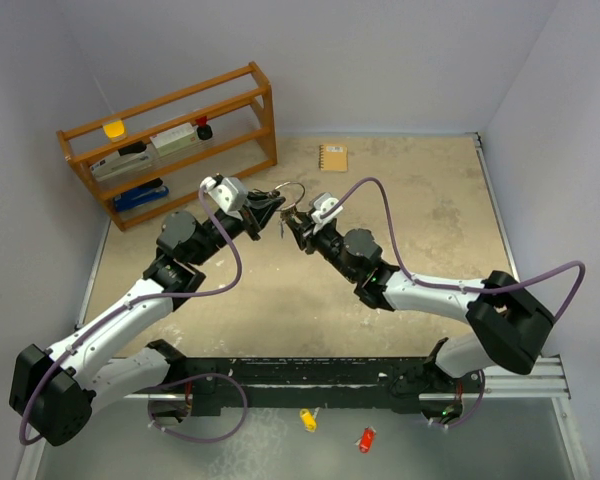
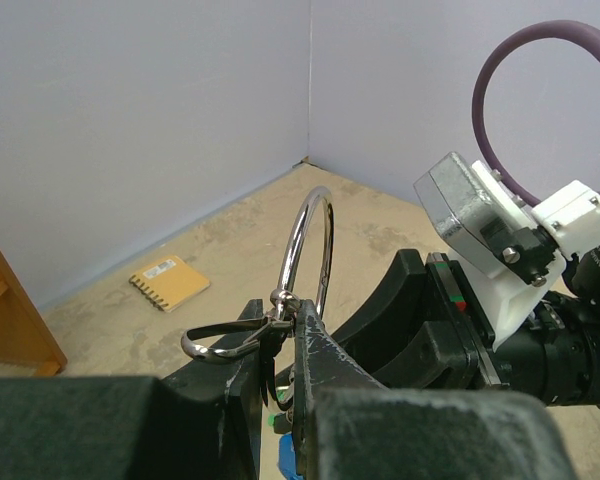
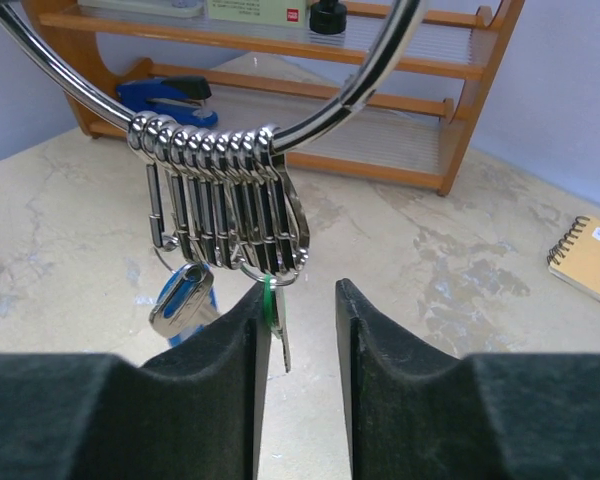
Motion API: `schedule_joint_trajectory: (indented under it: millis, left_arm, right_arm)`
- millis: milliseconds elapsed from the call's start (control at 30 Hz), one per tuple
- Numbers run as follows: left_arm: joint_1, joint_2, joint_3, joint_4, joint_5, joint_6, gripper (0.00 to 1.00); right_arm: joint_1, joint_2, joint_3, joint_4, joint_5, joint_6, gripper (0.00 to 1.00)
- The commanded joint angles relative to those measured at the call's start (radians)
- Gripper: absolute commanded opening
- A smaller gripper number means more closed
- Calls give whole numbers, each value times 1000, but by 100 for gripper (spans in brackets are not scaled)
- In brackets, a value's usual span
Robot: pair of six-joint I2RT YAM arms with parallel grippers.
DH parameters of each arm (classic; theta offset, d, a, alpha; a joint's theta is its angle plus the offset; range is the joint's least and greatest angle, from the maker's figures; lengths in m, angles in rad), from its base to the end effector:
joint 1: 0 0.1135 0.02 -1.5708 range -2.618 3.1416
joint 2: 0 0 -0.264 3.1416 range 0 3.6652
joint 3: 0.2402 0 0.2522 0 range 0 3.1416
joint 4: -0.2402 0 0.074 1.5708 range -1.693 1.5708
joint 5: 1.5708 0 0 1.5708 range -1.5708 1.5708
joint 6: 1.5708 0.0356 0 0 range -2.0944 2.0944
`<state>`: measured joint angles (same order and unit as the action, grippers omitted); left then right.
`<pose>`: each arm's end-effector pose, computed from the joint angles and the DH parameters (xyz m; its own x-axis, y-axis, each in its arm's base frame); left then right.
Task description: Remove the keys from the keyring
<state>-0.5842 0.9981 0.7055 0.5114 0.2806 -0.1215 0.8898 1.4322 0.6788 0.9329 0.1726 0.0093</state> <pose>0.1901 -0.1375 0.3457 0.0882 -0.1979 -0.9762 0.7718 0.6331 -0.0586 0.2003 0.2374 0.2706 0.1063 0.1457 -0.9836 -0.6600 0.7502 0.0398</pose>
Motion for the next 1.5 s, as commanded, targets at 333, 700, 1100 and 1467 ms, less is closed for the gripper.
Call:
schedule_joint_trajectory:
  millis: [333, 700, 1100, 1467]
  left_arm:
    - [-6, -8, 14, 90, -54, -12, 0]
    - [-6, 12, 8, 29, -173, 1, 36]
    - [-6, 34, -15, 52, -178, 0, 55]
    - [-6, 129, -6, 136, 31, 1, 69]
  right_arm:
    - [17, -13, 49, 21, 2, -15, 0]
    - [24, -166, 40, -188, 90, -91, 0]
    - [32, -323, 190, -592, 212, -226, 0]
    - [45, -339, 303, -728, 177, -268, 0]
